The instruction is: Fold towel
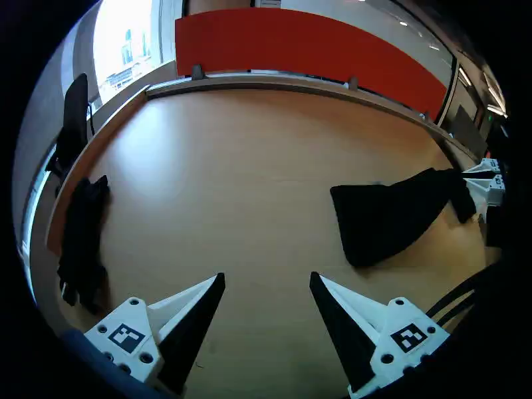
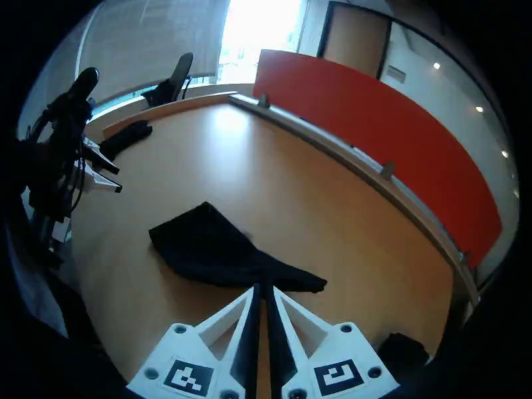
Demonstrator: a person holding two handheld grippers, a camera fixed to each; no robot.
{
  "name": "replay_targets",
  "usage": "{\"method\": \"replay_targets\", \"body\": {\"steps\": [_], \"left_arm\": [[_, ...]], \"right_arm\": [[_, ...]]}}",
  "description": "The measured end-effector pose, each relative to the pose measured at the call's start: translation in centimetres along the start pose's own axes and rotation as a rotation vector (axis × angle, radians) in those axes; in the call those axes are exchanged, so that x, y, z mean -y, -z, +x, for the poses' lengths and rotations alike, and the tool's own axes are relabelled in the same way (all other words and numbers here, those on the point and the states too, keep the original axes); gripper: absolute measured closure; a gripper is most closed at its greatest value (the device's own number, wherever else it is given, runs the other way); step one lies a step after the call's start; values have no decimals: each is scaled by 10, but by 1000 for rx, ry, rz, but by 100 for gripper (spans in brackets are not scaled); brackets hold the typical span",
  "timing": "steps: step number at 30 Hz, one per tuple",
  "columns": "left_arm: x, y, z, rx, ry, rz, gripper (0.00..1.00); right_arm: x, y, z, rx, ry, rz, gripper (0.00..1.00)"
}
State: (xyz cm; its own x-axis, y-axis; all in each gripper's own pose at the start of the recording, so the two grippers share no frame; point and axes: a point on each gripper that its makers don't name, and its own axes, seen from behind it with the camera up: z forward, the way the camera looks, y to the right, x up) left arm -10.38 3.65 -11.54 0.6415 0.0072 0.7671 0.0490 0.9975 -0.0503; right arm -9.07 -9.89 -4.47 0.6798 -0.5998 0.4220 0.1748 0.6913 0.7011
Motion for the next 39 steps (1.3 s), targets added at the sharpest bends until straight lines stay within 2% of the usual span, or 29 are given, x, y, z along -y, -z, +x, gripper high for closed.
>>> {"method": "replay_targets", "body": {"steps": [5, 14, 29, 39], "left_arm": [[0, 1, 1, -9, 2, 2, 6], [1, 3, 3, -13, 5, 2, 6], [7, 11, 7, -34, 40, 6, 6], [23, 19, 1, -39, 78, 32, 6]], "right_arm": [[-1, 2, 6, -10, 12, 2, 94], [18, -10, 13, -14, 31, 41, 94], [82, -57, 35, -6, 110, 196, 94], [122, -81, 32, 29, 159, 295, 94]]}}
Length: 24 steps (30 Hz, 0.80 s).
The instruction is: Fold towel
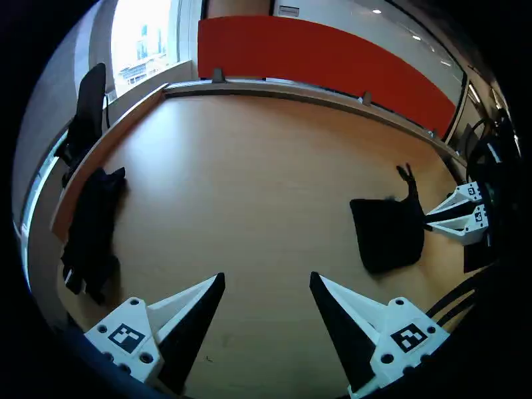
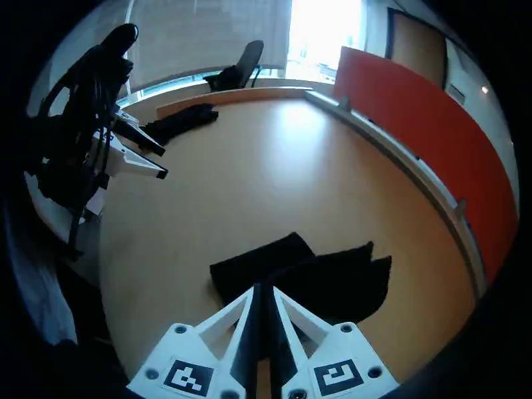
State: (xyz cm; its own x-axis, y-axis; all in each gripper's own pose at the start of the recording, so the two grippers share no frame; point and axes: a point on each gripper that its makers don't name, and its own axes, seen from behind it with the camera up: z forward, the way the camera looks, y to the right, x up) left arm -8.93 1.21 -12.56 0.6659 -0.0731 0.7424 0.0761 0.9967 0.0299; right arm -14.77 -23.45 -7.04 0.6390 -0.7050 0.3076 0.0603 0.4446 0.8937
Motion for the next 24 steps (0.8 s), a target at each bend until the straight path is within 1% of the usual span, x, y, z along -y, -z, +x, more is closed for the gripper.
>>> {"method": "replay_targets", "body": {"steps": [2, 4, 6, 8, 12, 13, 15, 24], "left_arm": [[3, 1, -1, 0, 6, 6, 6], [5, 2, -2, -1, 10, 10, 6], [7, 3, -2, -1, 13, 13, 6], [8, 4, -1, -2, 15, 16, 6], [7, 3, 0, -4, 14, 13, 6], [6, 3, 1, -4, 13, 12, 6], [5, 2, 2, -6, 10, 9, 6], [-3, 2, 7, -10, -1, 0, 6]], "right_arm": [[2, -5, -1, 8, -4, 6, 92], [3, -7, -3, 15, -15, 10, 86], [3, -9, -4, 19, -26, 11, 78], [3, -8, -5, 19, -35, 9, 64], [-4, -5, -8, 22, -45, -14, 30], [-5, -4, -9, 23, -47, -18, 26], [-7, -3, -11, 24, -53, -26, 23], [-11, 3, -32, 45, -101, -49, 22]]}}
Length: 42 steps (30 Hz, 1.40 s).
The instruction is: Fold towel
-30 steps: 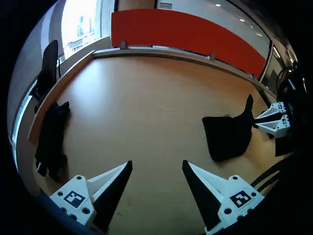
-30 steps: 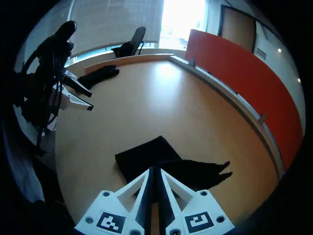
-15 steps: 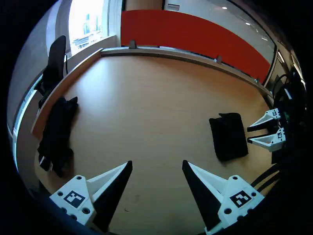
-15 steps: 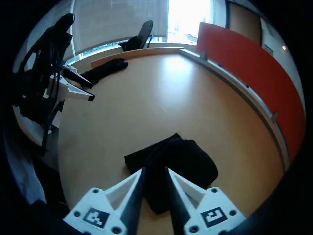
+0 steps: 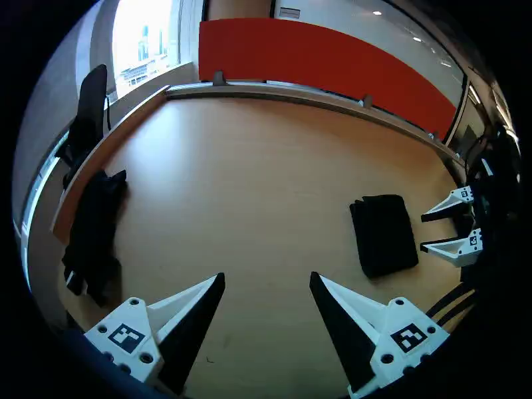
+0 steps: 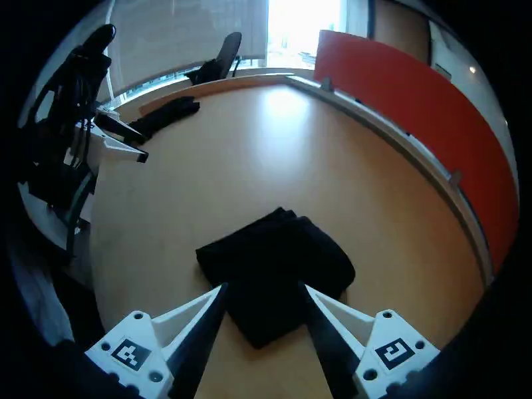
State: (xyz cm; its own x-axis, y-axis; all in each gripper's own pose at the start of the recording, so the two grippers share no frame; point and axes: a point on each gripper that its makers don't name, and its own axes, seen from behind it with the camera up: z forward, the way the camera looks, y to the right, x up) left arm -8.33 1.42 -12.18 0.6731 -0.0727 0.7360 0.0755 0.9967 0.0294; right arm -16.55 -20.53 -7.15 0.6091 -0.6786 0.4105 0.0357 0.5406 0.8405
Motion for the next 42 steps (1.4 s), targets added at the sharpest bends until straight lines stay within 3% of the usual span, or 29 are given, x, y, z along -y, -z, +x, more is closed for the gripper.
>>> {"method": "replay_targets", "body": {"steps": [12, 24, 38, 42], "left_arm": [[-3, -2, 0, 4, -8, -2, 6], [-6, -3, -1, 5, -8, -4, 6], [-8, -4, -2, 6, -6, -6, 5], [-9, -4, 0, 2, -7, -6, 6]], "right_arm": [[-2, -2, -45, 64, -42, -18, 22], [-1, -7, -69, 99, -71, -22, 26], [6, -15, -92, 141, -69, -15, 48], [6, -15, -92, 137, -88, -16, 59]]}}
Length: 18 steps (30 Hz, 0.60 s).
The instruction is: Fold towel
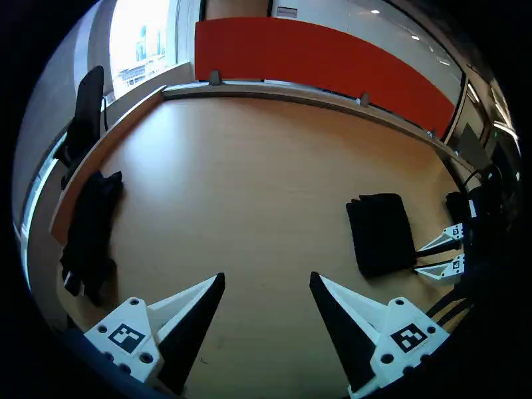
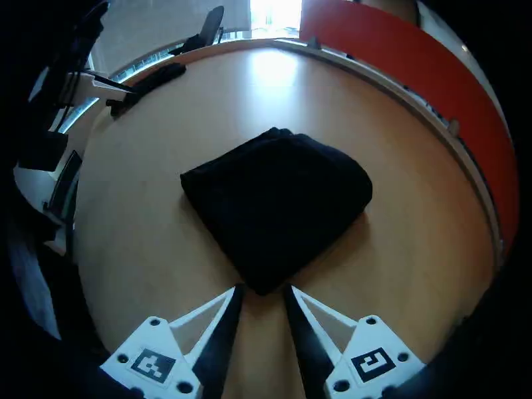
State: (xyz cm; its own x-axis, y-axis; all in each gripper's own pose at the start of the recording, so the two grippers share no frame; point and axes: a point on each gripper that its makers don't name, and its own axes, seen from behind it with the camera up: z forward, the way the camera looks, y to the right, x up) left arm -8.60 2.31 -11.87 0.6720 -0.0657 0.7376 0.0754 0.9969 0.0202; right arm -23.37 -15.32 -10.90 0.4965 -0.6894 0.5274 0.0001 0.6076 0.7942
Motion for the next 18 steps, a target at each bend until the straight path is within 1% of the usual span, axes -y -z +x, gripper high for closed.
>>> {"method": "replay_targets", "body": {"steps": [5, 10, 13, 18], "left_arm": [[0, 0, 1, -3, 3, -1, 6], [0, 0, 1, -2, 2, -1, 6], [0, 0, 0, -1, -1, -1, 6], [-1, -1, 0, 0, -1, -3, 6]], "right_arm": [[-3, 0, 0, -3, -19, -3, 75], [-3, 0, 0, -2, -16, -3, 90], [-2, 0, 2, -8, -16, 1, 94], [-2, 2, 7, -19, -5, -4, 95]]}}
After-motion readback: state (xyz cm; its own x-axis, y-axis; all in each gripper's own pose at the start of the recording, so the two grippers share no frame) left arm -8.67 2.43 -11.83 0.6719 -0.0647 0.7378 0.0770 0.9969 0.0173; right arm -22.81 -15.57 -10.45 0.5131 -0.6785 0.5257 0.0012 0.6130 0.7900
